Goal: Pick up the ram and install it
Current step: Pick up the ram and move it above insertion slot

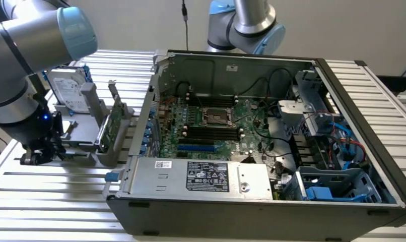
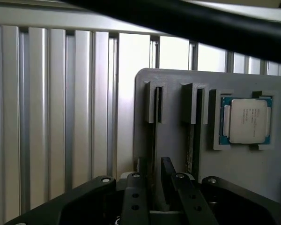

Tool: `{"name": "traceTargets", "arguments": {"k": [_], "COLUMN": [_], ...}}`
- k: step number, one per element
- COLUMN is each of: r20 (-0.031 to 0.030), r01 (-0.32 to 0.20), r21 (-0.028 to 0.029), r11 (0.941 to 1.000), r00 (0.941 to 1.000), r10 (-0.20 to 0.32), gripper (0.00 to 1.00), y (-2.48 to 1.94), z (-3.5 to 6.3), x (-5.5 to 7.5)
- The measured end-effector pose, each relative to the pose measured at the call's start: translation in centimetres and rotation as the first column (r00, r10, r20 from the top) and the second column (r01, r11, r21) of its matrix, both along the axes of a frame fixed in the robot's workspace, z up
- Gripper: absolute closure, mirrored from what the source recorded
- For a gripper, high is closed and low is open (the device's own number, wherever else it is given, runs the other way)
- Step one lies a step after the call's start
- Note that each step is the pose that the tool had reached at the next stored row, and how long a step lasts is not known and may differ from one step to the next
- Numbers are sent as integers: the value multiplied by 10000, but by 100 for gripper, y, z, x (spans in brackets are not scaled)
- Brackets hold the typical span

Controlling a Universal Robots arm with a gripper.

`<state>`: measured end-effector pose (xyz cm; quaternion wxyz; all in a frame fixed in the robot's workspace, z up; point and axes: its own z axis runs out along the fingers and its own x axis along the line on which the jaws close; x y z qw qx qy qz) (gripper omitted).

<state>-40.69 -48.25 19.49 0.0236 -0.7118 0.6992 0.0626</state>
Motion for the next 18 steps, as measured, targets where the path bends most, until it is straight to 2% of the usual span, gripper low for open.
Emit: {"name": "traceTargets", "arguments": {"k": [6, 7, 9, 13, 18], "r20": [-2, -3, -5, -15, -61], "r01": [0, 0, 0, 7, 111], "r21": [3, 6, 6, 7, 7], "r11": [10000, 10000, 10000, 10000, 9999], "r00": [10000, 10000, 10000, 10000, 9999], "r10": [0, 0, 0, -7, -111], "gripper": [76, 82, 86, 86, 86], "y": [14, 15, 17, 18, 18], "z": [-5, -5, -6, -6, -7], "x": [0, 0, 0, 0, 2]}}
